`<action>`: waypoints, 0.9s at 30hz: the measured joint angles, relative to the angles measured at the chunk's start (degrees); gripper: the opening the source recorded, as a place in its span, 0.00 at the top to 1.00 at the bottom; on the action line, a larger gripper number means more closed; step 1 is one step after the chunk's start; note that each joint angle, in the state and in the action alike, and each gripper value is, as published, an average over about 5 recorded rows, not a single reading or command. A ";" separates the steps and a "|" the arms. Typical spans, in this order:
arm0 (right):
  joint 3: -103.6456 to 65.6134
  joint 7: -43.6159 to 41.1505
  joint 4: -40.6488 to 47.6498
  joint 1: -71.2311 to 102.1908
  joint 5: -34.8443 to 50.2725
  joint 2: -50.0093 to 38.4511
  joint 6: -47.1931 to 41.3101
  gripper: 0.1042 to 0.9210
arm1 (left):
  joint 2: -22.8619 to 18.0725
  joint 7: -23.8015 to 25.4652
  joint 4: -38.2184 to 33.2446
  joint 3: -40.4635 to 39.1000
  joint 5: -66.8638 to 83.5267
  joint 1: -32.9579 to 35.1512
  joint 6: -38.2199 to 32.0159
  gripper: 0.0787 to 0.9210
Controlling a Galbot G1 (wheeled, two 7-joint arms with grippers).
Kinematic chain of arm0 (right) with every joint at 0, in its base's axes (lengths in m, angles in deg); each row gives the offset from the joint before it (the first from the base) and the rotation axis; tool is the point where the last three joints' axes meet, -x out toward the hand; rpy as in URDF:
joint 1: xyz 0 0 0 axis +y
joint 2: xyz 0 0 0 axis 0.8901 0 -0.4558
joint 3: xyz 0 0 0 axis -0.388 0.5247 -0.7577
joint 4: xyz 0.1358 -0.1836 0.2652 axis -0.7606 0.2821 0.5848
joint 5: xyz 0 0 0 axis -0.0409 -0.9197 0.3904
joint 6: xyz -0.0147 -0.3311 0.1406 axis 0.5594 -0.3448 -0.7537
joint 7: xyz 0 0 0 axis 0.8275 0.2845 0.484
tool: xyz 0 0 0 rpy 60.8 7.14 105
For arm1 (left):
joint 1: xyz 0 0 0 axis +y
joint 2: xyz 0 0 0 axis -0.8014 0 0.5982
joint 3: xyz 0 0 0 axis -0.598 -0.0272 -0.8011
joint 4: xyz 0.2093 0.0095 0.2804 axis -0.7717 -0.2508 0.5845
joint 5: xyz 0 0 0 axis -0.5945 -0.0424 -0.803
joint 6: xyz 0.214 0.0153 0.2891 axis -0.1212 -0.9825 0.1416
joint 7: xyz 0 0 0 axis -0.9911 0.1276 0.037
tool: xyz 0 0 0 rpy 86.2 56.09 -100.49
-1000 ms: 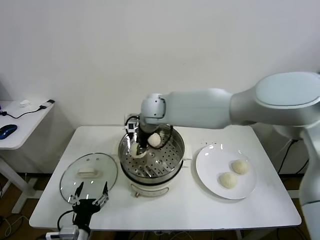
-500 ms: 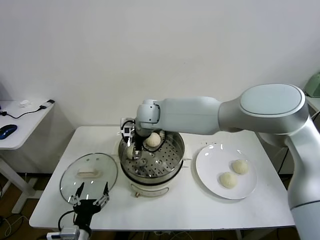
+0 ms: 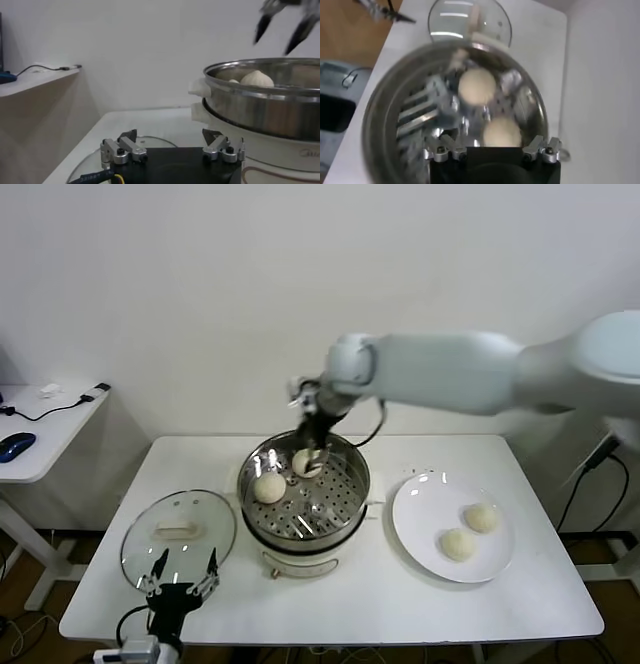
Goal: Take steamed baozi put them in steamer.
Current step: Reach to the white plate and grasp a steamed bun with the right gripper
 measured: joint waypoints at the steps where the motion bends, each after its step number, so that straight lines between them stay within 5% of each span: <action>1: 1.05 -0.66 -0.88 -0.95 -0.71 -1.83 0.50 0.12 | -0.03 0.01 0.07 0.00 -0.03 -0.07 0.01 0.12; 14: 11.11 -2.46 -9.28 -1.15 -13.64 -22.96 2.24 0.12 | -0.71 0.02 0.67 0.29 -0.07 -0.60 0.37 0.12; 27: 4.69 2.40 -8.97 14.11 -21.91 -28.94 -1.14 0.12 | -1.07 -0.14 0.91 0.39 -0.38 0.29 -0.22 0.12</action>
